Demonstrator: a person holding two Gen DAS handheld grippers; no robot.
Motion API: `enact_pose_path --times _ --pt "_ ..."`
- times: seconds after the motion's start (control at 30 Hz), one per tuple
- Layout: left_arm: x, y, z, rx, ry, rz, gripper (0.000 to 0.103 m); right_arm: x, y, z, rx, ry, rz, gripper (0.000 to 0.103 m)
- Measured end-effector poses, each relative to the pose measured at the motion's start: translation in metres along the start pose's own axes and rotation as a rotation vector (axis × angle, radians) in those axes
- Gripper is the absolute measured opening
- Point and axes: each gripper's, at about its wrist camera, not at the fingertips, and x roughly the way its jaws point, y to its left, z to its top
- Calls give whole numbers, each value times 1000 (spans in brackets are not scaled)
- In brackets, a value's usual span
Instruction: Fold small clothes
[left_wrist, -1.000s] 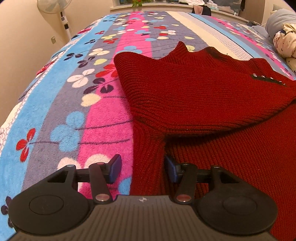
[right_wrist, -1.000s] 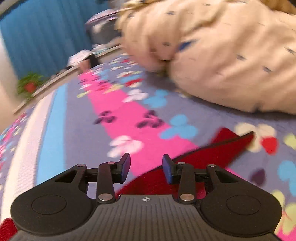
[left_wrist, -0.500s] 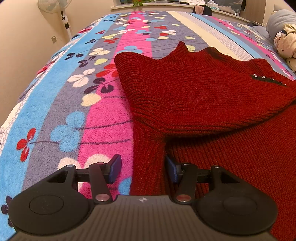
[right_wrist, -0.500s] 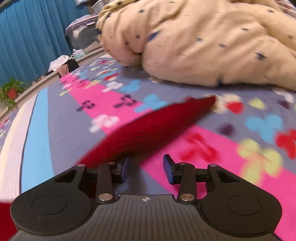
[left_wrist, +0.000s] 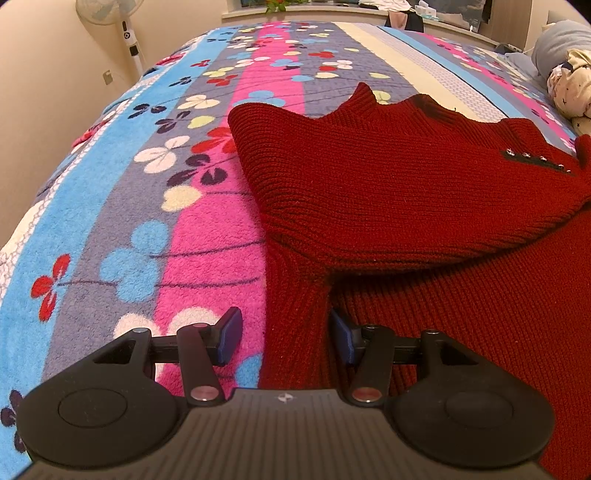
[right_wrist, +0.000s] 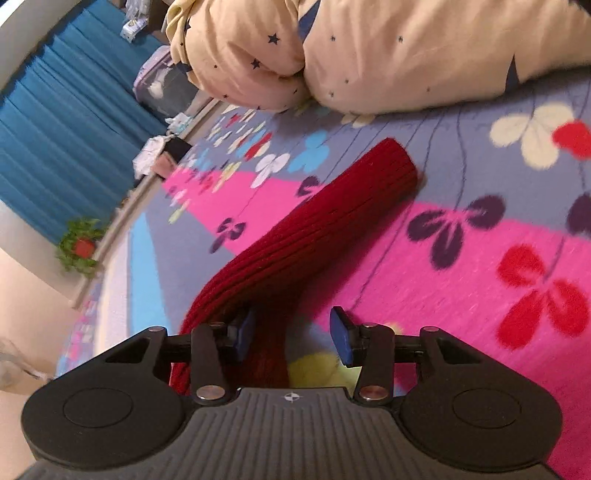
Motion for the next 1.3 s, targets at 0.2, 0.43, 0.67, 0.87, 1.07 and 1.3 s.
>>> enact_pose_path --times 0.2,0.43,0.67,0.87,1.07,1.3 --pt "0 -1 0 1 1 4 58 2 6 -3 -9 94 83 22" --pt "-2 0 0 -5 4 2 58 -62 26 0 -34 -101 72 9" --pt "-4 -3 1 1 11 16 58 -139 7 -41 -20 -248 -178 9" --pt "-4 -2 1 -4 18 15 58 -124 -58 -39 121 -100 -192 26" --pt "-4 -1 2 -5 22 13 58 -107 -62 -8 170 -60 -122 47" --pt "-3 -1 2 -7 25 13 58 -121 -14 -10 45 -212 -280 11"
